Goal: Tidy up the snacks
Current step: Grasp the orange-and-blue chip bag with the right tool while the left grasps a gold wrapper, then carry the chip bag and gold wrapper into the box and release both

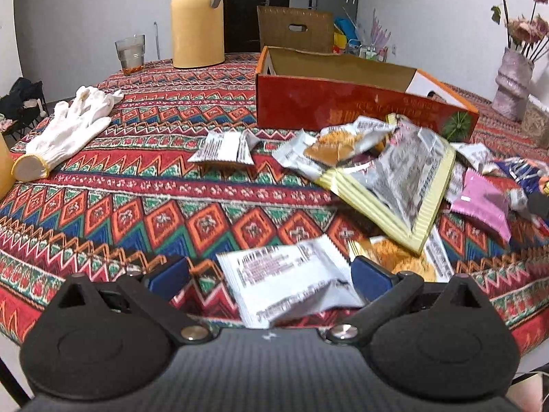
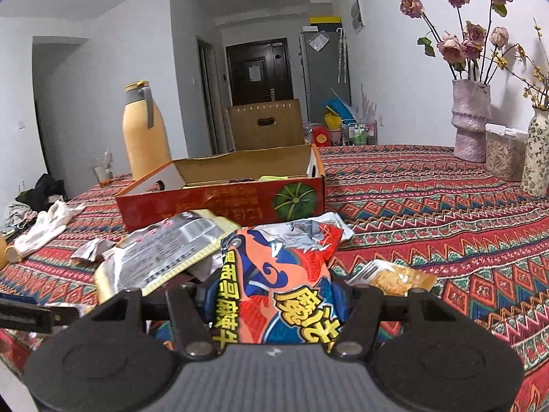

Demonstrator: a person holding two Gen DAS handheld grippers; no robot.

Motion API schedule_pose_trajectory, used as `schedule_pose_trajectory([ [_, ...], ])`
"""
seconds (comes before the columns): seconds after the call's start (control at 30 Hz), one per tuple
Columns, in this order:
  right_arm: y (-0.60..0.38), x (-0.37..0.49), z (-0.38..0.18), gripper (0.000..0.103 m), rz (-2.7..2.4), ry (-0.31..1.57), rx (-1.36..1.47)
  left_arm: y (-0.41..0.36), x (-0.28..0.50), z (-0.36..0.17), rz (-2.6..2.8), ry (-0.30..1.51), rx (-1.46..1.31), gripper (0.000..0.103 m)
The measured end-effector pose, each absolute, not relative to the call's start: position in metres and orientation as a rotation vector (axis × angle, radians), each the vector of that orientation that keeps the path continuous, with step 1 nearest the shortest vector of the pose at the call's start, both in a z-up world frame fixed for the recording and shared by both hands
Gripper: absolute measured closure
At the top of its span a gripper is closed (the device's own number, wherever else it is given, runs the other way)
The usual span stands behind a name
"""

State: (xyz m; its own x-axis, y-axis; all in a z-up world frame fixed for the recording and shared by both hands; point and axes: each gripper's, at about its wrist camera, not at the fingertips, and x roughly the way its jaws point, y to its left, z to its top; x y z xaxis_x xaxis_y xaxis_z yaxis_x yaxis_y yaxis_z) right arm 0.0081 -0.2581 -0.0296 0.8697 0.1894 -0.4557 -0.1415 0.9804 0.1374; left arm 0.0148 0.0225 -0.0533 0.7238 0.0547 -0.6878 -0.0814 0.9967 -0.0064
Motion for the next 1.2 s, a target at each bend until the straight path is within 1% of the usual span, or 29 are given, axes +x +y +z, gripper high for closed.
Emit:
schedule_pose_trajectory([
  [0.1, -0.256, 0.000, -0.030, 0.044, 0.177, 0.484, 0.101, 0.018, 0.014, -0.058, 0.091, 0.753, -0.027, 0.008],
  [0.17, -0.256, -0.004, -0.031, 0.044, 0.178, 0.484, 0.102, 0.016, 0.011, -0.059, 0.088, 0.729, -0.024, 0.019],
  [0.2, -0.255, -0.005, -0.031, 0.044, 0.178, 0.484, 0.102, 0.015, 0.009, -0.058, 0.077, 0.718, -0.023, 0.031],
  [0.23, -0.255, -0.007, -0.032, 0.044, 0.178, 0.484, 0.102, 0.014, 0.008, -0.057, 0.067, 0.711, -0.023, 0.040],
  [0.27, -0.254, -0.009, -0.032, 0.044, 0.179, 0.485, 0.101, 0.013, 0.006, -0.056, 0.059, 0.706, -0.024, 0.044],
  [0.33, -0.253, -0.010, -0.032, 0.044, 0.180, 0.486, 0.100, 0.013, 0.004, -0.055, 0.046, 0.700, -0.028, 0.057],
  [0.37, -0.253, -0.011, -0.033, 0.044, 0.182, 0.485, 0.099, 0.014, 0.003, -0.054, 0.037, 0.697, -0.036, 0.060],
  [0.4, -0.252, -0.012, -0.032, 0.044, 0.184, 0.485, 0.099, 0.015, 0.003, -0.054, 0.032, 0.694, -0.042, 0.065],
  [0.47, -0.250, -0.014, -0.033, 0.044, 0.188, 0.485, 0.096, 0.016, 0.001, -0.053, 0.019, 0.690, -0.049, 0.085],
  [0.73, -0.247, -0.015, -0.031, 0.044, 0.194, 0.485, 0.089, 0.019, -0.002, -0.047, 0.007, 0.656, -0.055, 0.086],
  [1.2, -0.244, 0.010, -0.018, 0.044, 0.189, 0.452, 0.083, 0.014, 0.022, -0.006, -0.019, 0.557, -0.044, 0.086],
])
